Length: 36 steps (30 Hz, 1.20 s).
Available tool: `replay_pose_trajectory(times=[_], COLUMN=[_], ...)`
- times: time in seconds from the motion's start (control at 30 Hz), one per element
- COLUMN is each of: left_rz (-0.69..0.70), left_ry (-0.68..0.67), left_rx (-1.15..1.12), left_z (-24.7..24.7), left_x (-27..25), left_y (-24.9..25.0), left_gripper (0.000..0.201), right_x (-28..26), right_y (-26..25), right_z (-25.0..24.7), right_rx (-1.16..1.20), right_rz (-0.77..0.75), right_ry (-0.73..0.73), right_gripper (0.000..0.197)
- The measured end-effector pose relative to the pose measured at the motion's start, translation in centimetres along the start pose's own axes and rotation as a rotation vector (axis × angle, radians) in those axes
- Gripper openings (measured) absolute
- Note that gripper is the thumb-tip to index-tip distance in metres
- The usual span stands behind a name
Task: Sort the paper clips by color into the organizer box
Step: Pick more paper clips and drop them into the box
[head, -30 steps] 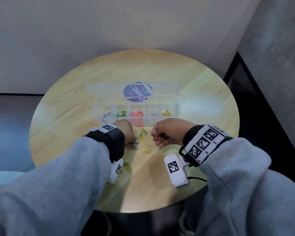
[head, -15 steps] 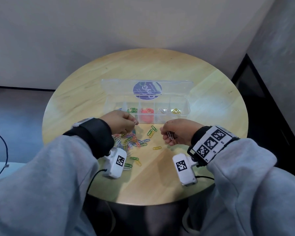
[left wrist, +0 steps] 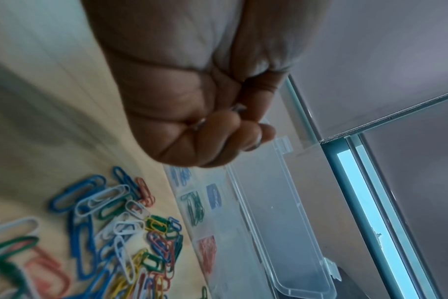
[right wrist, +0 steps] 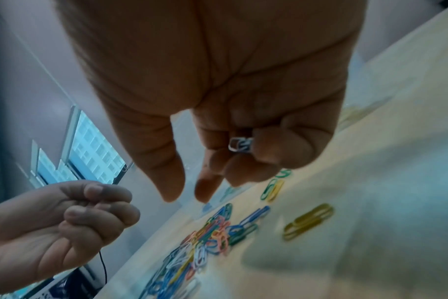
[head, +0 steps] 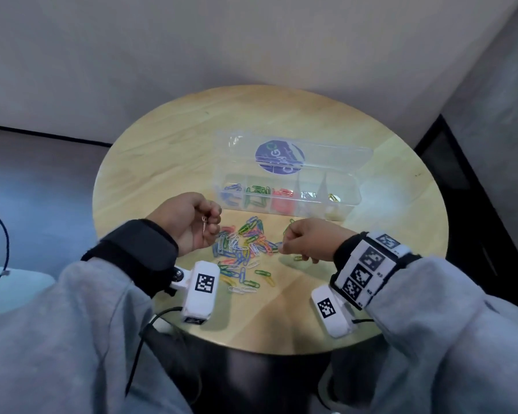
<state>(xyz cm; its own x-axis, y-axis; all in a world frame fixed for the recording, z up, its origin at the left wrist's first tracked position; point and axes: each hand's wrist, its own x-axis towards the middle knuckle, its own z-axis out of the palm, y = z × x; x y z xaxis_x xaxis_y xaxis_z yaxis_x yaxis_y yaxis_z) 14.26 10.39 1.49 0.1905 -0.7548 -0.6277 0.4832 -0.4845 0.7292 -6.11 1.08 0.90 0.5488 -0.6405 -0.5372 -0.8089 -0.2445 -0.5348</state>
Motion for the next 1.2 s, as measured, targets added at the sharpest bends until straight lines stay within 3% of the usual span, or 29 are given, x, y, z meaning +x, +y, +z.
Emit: replay_pose_trajectory(times=[0.13, 0.23, 0.3, 0.37, 0.5, 0.63, 0.97, 1.1, 1.2], left_rz=[0.002, 0.033, 0.088, 0.120, 0.124, 0.090, 0.092, 0.097, 0.010], left_ry=[0.145, 0.259, 0.287, 0.279, 0.259, 0.227, 0.195, 0.152, 0.081], left_rx=[0.204, 0.799, 1.190, 1.331, 1.411, 1.476, 1.451, 1.321, 1.041], left_z=[-1.0, -1.5, -1.5, -1.2, -0.5, 0.0, 0.2, 0.0, -0.2], left_x=[0.6, 1.1, 1.2, 1.4, 2.3, 2.7, 3.4, 2.6, 2.1], left_y=[0.3, 0.2, -0.1, -0.4, -1.3, -1.6, -2.2, -1.3, -0.3], left_gripper=[0.028, 0.024, 0.020, 0.018, 0.025, 0.019, 0.012, 0.008, 0.014], right_x=[0.5, 1.2, 1.7, 2.2, 2.7, 3.0, 2.9, 2.8, 2.7], right_y=[-2.4, -3.9, -4.6, -5.1, -5.6, -5.7, -4.9, -4.2, -3.5], right_z=[1.0, 2.1, 2.8, 3.4, 4.1, 4.3, 4.1, 3.7, 3.4], right_rx=[-0.113, -0.252, -0.332, -0.378, -0.431, -0.463, -0.492, -0.467, -0.390], right_rz=[-0.029, -0.039, -0.045, -0.034, 0.009, 0.009, -0.025, -0.015, 0.026], right_ry=[0.044, 0.048, 0.061, 0.091, 0.121, 0.100, 0.099, 0.099, 0.109], right_gripper=[0.013, 0.020, 0.012, 0.008, 0.007, 0.007, 0.005, 0.004, 0.010])
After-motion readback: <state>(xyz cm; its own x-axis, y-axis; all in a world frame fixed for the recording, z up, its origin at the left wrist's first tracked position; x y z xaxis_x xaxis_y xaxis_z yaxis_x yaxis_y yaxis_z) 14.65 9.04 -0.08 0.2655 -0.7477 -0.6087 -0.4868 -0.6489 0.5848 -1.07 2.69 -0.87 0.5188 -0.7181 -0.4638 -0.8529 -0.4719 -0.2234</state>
